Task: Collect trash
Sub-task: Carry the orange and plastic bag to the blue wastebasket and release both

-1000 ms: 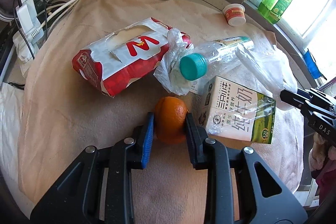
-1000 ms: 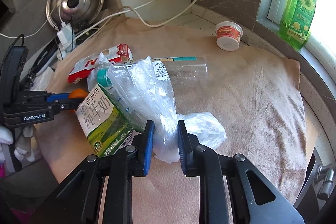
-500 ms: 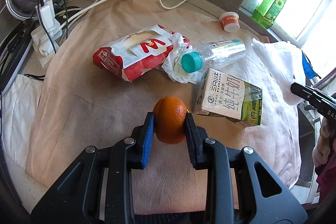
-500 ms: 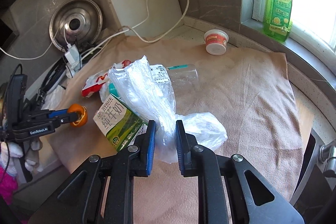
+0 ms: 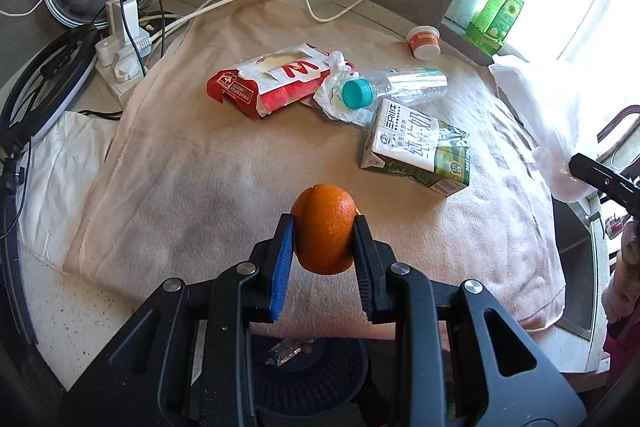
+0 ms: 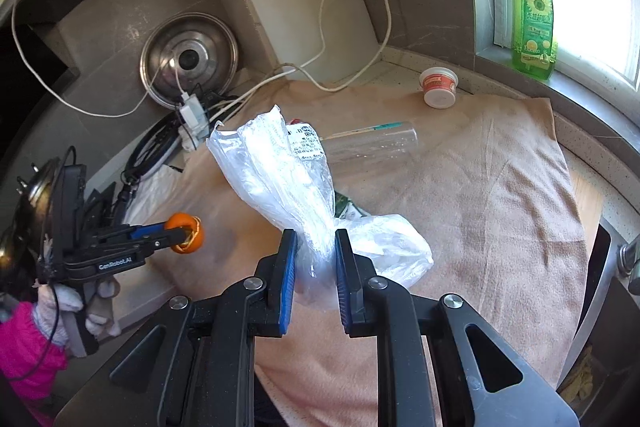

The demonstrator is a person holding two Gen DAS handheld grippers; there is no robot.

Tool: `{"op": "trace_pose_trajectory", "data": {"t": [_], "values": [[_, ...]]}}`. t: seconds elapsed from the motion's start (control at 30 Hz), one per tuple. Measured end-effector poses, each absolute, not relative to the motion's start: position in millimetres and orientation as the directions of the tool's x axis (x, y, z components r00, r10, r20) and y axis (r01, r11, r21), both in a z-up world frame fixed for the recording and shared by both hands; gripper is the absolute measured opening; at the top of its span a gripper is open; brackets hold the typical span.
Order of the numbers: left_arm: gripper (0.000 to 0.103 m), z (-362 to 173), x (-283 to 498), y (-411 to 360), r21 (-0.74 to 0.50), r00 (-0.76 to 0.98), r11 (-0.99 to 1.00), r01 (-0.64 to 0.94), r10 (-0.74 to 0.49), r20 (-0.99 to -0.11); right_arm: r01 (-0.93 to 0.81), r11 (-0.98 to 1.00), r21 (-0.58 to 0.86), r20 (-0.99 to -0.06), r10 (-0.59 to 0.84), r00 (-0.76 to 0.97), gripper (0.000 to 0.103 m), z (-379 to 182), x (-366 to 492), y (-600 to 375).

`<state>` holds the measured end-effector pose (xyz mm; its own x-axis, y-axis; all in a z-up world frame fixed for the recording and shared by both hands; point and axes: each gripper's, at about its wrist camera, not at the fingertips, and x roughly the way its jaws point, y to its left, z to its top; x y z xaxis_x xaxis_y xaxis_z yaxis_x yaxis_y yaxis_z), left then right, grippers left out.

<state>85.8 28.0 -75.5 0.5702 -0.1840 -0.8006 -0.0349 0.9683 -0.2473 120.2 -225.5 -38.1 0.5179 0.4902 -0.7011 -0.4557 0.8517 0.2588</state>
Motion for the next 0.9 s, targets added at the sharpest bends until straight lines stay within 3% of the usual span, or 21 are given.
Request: {"op": "trace_pose_trajectory", "data": {"t": [0.4,0.9], "values": [[0.028,-94,32,27,-0.25,0.543,0.967,-0.042,-0.188,-0.818,-0.492,0.793,0.359,-0.696,0.579,0.425,0.016,-51,60,-203],[0.028,-143,-20,24,-0.26,0.443,0.965,-0.044,-0.214,-0.871,-0.454,0.745,0.489,-0.739,0.63,0.238,0.016,-110,6,-164]]}}
